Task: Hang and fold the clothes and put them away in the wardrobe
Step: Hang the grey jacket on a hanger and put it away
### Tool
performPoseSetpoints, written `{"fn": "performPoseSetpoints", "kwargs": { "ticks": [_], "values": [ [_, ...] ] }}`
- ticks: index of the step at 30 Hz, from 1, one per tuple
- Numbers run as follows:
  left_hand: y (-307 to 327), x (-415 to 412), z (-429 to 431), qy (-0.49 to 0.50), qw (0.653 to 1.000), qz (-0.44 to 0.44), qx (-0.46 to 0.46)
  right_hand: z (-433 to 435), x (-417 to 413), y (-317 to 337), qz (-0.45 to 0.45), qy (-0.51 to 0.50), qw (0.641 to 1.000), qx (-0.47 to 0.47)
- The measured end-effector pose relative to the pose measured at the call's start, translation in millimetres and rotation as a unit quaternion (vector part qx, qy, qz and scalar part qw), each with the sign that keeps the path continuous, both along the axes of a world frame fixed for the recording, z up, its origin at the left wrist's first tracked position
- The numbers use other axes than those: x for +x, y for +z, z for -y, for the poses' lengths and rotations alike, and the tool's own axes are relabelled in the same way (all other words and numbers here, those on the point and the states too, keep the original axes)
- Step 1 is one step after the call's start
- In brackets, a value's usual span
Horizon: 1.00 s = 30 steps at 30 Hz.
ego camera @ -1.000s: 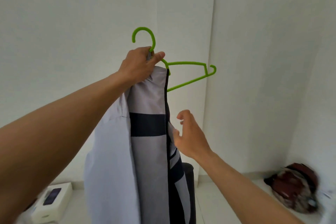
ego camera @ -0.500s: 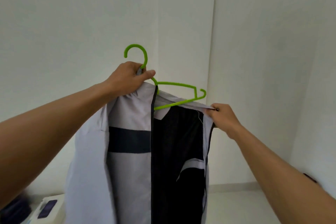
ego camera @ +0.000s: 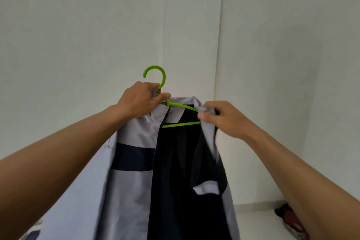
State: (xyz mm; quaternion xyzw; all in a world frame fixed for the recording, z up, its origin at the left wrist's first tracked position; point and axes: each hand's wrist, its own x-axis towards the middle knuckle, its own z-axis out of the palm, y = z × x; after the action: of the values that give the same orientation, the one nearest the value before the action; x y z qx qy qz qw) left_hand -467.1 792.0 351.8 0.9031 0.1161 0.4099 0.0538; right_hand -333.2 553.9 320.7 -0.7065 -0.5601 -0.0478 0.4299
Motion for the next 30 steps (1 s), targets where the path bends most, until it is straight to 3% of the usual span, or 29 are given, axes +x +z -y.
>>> {"fn": "performPoseSetpoints", "kwargs": {
  "ticks": [2, 3, 5, 7, 11, 14, 17, 25, 28, 30],
  "values": [
    [1.0, 0.9, 0.2, -0.025, 0.999, 0.019, -0.008, 3.9, -15.8, -1.7, -0.008, 0.043, 0.99, -0.137],
    [1.3, 0.4, 0.5, -0.035, 0.999, 0.026, -0.011, 5.9, -20.7, -0.5, -0.03, 0.046, 0.988, -0.145],
    [0.8, -2.2, 1.6, -0.05, 0.998, 0.037, -0.024, 8.2, -16.7, 3.4, -0.061, -0.013, 0.998, -0.011],
    [0.1, -4.2, 3.2, -0.067, 0.996, 0.05, -0.031, 8.6, -3.8, 7.5, -0.022, -0.142, 0.987, 0.075],
    [2.0, -4.2, 9.4, -0.093, 0.993, 0.068, -0.035, -1.5, -1.8, -2.3, 0.079, -0.213, 0.972, -0.063],
    [3.7, -2.4, 12.2, -0.089, 0.994, 0.062, -0.011, -16.3, -11.5, -9.3, 0.157, -0.288, 0.944, -0.045],
    [1.5, -2.4, 12.4, -0.064, 0.997, 0.041, 0.006, -23.9, -12.7, -8.0, 0.165, -0.324, 0.931, -0.034],
    [-2.4, 0.0, 6.3, -0.014, 0.998, 0.001, 0.063, -26.9, -22.7, 5.3, 0.131, -0.298, 0.936, 0.132],
    [2.4, -0.1, 0.9, -0.017, 0.999, 0.015, 0.038, -28.0, -32.2, 10.1, 0.166, -0.23, 0.955, 0.089],
    [3.8, -1.1, -2.0, -0.018, 0.999, 0.02, 0.026, -30.0, -40.3, 5.3, 0.108, -0.111, 0.988, 0.006]
  ]
}}
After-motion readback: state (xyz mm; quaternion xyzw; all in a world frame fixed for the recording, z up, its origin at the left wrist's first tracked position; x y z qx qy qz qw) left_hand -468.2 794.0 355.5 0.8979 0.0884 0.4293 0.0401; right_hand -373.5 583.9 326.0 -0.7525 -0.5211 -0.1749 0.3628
